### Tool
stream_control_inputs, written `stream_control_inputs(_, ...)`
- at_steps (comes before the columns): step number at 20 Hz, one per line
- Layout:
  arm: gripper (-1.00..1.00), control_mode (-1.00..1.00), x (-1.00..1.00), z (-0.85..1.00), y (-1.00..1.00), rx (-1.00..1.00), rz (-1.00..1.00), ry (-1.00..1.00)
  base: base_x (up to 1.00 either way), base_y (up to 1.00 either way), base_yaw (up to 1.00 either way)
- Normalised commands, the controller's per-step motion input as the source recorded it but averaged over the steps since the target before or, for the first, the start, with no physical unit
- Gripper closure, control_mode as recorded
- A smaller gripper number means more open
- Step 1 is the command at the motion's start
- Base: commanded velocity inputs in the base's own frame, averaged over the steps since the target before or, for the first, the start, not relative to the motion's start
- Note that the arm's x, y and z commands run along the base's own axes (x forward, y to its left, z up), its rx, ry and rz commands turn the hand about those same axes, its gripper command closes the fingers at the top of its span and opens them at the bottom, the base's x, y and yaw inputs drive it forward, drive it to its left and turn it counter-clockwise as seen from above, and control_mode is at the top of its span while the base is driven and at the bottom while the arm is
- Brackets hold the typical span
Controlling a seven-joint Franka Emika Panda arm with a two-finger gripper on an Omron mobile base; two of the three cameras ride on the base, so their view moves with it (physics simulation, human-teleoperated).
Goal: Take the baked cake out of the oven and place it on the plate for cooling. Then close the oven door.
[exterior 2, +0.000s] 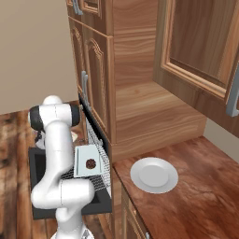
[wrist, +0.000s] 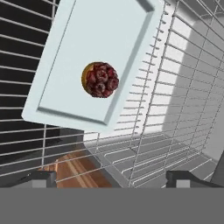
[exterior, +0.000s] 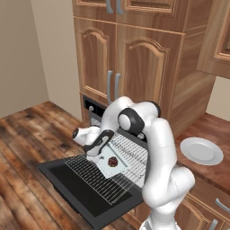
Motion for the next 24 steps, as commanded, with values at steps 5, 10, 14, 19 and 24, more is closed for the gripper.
stream_control_inputs(5, -1.00, -1.00, 0.19, -0.12, -0.21, 0.00, 0.00, 0.09, 0.00, 0.00, 0.00)
stream_control_inputs(10, -1.00, -1.00, 0.20, -0.29, -0.15, 0.00, 0.02, 0.13, 0.00, 0.00, 0.00)
stream_control_inputs(14, -1.00, -1.00, 0.24, -0.41, -0.13, 0.00, 0.03, 0.16, 0.00, 0.00, 0.00)
stream_control_inputs(19, -1.00, -1.00, 0.20, -0.45, -0.10, 0.00, 0.04, 0.17, 0.00, 0.00, 0.00)
stream_control_inputs(24, -1.00, -1.00, 0.13, -0.41, 0.00, 0.00, 0.06, 0.15, 0.00, 0.00, 0.00)
